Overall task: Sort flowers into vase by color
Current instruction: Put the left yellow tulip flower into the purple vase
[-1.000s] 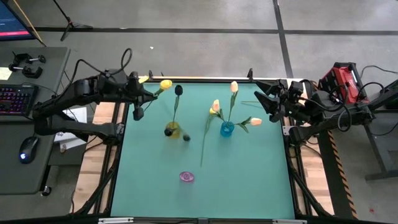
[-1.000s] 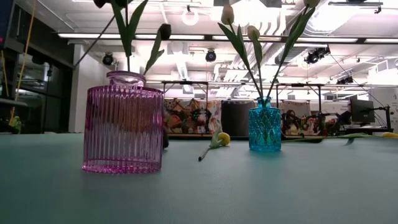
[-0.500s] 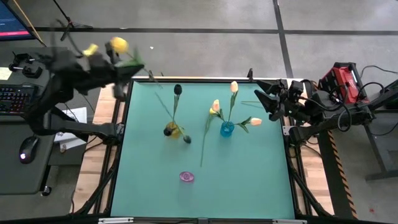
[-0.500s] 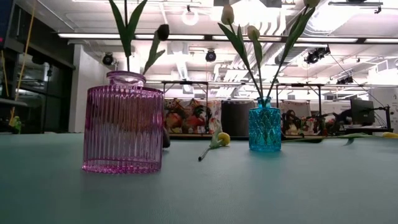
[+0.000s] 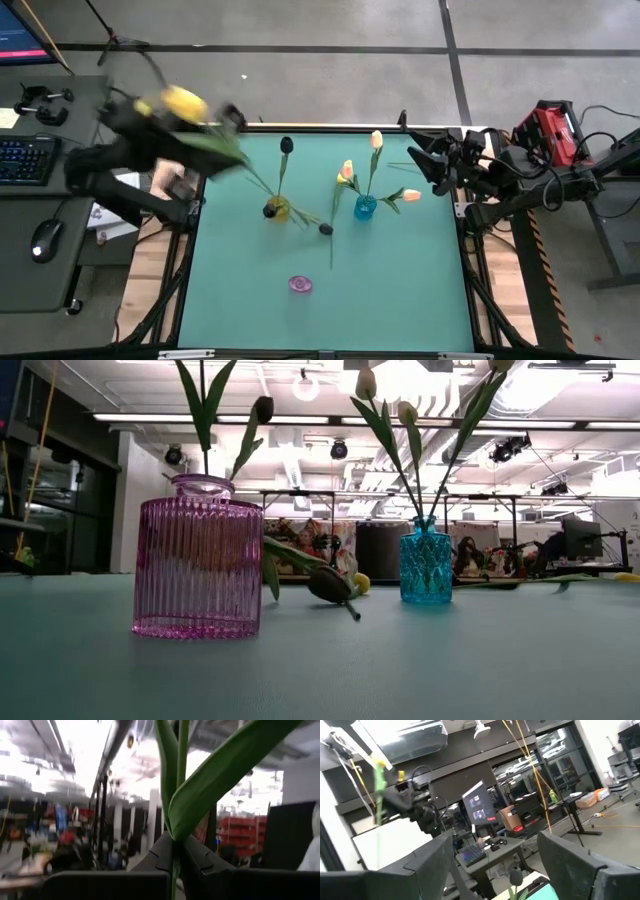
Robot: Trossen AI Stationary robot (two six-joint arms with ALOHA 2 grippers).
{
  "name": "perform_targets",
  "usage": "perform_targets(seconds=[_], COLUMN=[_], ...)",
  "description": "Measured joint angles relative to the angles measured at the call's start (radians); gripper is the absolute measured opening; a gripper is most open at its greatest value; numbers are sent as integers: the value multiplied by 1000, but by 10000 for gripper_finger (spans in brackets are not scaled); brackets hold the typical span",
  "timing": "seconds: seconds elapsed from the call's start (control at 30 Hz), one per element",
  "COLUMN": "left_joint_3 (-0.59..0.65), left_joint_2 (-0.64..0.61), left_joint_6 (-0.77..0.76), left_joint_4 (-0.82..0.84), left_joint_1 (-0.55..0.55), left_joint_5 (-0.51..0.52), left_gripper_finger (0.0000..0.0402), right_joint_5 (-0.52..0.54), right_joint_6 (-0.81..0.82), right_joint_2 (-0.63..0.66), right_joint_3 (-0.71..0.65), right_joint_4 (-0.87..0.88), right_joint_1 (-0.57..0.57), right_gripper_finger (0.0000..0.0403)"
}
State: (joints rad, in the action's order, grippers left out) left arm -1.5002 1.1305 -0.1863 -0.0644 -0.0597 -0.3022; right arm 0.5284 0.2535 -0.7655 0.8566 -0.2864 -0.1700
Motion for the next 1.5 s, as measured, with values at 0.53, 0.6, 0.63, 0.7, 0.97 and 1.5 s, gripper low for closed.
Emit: perform_targets(seconds=[0.53, 0.6, 0.63, 0.7, 0.97, 1.5], left_joint_3=[1, 1, 6, 52, 424, 642], left_joint_2=[314, 343, 356, 366, 317, 244], left_joint_6=[-84, -166, -199, -249, -243, 43], left_joint_4=[293, 373, 388, 350, -263, -584], left_joint_1=[-602, -643, -660, -691, -762, -723], left_joint_5=[985, 1076, 1106, 1152, 1261, 1258], left_gripper_finger=[0, 0, 0, 0, 0, 0], right_joint_5=[-228, -235, -240, -242, -243, -237], right_joint_6=[108, 109, 109, 114, 136, 189], right_joint_2=[0, 0, 0, 0, 0, -5], right_joint_3=[0, 0, 0, 0, 0, 0], right_joint_4=[67, 67, 67, 65, 60, 59], right_joint_1=[0, 0, 0, 0, 0, 0], right_gripper_finger=[279, 279, 279, 279, 279, 279])
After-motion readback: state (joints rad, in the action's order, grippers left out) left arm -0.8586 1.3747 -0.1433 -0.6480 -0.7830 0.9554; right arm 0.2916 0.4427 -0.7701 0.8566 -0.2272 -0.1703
